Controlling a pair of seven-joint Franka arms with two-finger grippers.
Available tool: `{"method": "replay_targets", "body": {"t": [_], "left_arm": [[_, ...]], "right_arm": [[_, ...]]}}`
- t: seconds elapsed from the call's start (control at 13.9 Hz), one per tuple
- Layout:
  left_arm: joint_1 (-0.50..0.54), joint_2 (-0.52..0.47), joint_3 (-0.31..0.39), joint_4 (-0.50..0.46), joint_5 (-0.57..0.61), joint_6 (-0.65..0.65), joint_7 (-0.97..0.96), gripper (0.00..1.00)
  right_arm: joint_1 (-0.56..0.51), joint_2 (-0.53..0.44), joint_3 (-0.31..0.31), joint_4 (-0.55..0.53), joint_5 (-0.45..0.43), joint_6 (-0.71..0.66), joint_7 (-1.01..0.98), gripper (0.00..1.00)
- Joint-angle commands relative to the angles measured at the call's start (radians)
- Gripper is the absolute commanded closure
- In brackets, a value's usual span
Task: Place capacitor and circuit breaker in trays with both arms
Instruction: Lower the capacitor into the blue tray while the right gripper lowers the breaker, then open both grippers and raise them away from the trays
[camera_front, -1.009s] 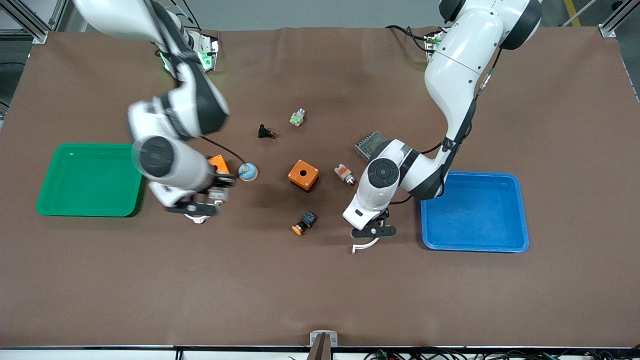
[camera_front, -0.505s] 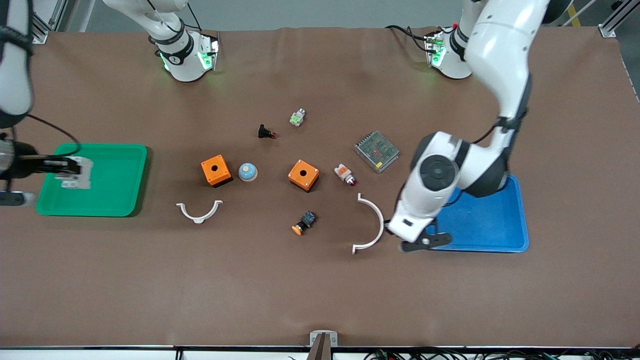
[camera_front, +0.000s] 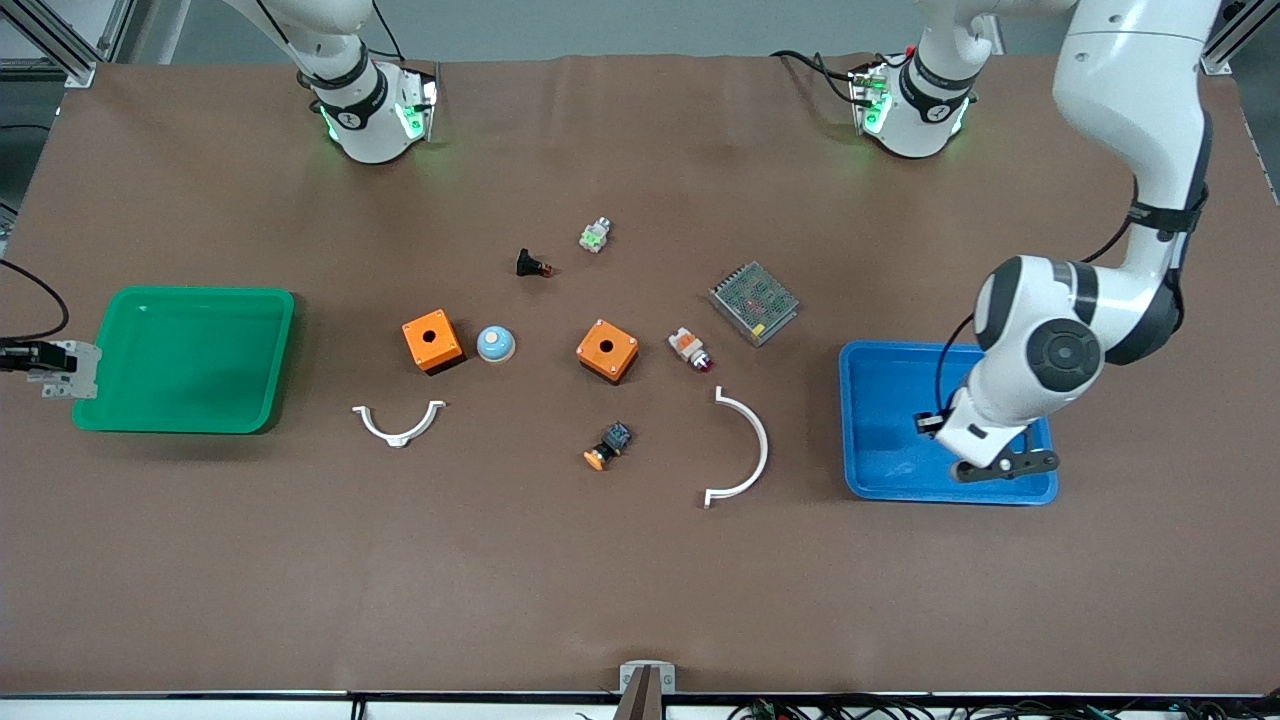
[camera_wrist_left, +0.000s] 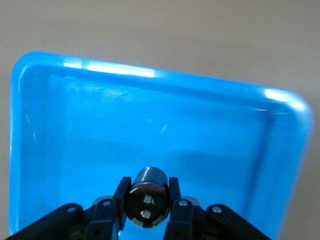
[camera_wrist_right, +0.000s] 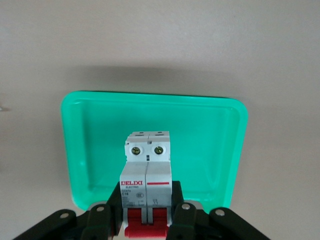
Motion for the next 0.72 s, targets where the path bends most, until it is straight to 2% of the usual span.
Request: {"method": "replay_targets", "body": {"t": [0.0, 0.22, 0.29, 0.36, 0.43, 0.65], "left_arm": [[0.028, -0.029, -0.013, -0.137, 0.02, 0.135, 0.02, 0.99], [0.048, 0.007, -0.013, -0.182, 0.02, 0.247, 0.024, 0.93], [0.048, 0.017, -0.013, -0.174, 0.018, 0.253, 0.026, 0.74], [0.047, 0.017, -0.013, -0.165, 0.018, 0.253, 0.027, 0.27], [0.047, 0.001, -0.013, -0.162, 0.018, 0.252, 0.029, 0.0], [0.048, -0.116, -0.011, -0.13, 0.018, 0.22, 0.027, 0.0]], "right_arm": [[-0.027, 0.041, 0.025, -0.029, -0.024, 0.063, -0.007, 0.8], [-0.032, 0.052, 0.025, -0.147, -0.024, 0.232, -0.007, 0.77], [-0.035, 0.062, 0.025, -0.175, -0.024, 0.266, -0.007, 0.77], [-0.039, 0.068, 0.025, -0.195, -0.024, 0.283, -0.006, 0.77], [-0.039, 0.069, 0.025, -0.218, -0.024, 0.289, -0.004, 0.76], [-0.039, 0.067, 0.025, -0.279, -0.022, 0.335, 0.013, 0.76]]}}
